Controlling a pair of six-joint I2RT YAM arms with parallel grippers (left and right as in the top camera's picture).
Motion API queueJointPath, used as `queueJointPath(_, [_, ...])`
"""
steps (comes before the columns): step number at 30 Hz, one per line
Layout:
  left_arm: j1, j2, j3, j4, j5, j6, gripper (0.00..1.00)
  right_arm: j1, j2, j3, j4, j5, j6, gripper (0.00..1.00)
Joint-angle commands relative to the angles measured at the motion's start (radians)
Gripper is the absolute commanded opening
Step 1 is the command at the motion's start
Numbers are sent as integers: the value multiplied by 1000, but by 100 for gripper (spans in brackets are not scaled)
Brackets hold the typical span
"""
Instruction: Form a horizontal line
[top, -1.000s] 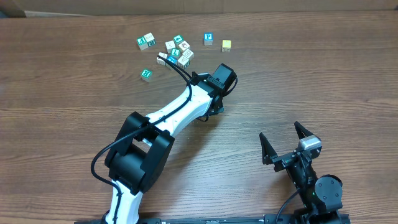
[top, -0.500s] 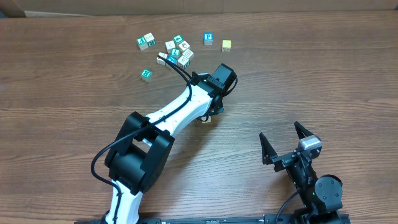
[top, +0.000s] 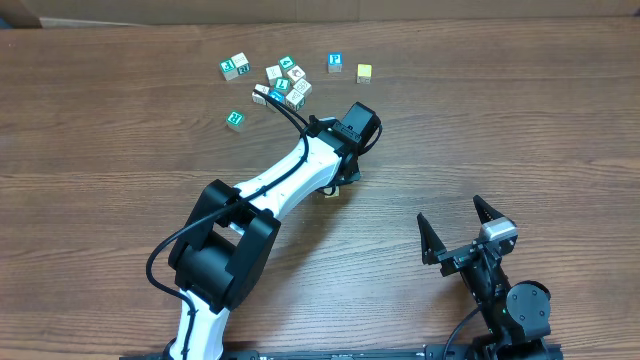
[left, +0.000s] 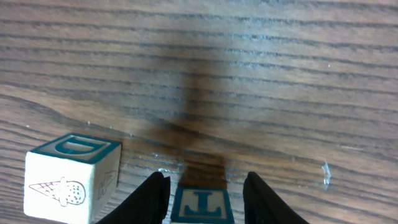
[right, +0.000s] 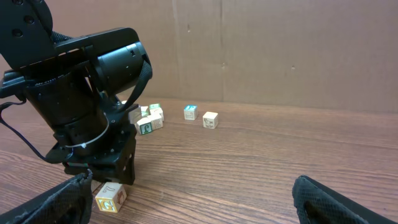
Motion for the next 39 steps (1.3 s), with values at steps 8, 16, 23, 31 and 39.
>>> queueJointPath(8, [-6,9,-12,-49,32,23,40,-3,-8,-10,5,8,6,100])
queueJointPath(16, [-6,9,-12,-55,76,23,33,-3,-8,-10,5,8,6,100])
queueJointPath(23, [-6,9,-12,-60,42,23,20,-3,-8,-10,5,8,6,100])
queueJointPath(31, [-6,9,-12,-34,-94,32,16,-3,-8,-10,5,8,6,100])
queueJointPath(39, [-6,9,-12,8,-101,95,16,-3,-8,-10,5,8,6,100])
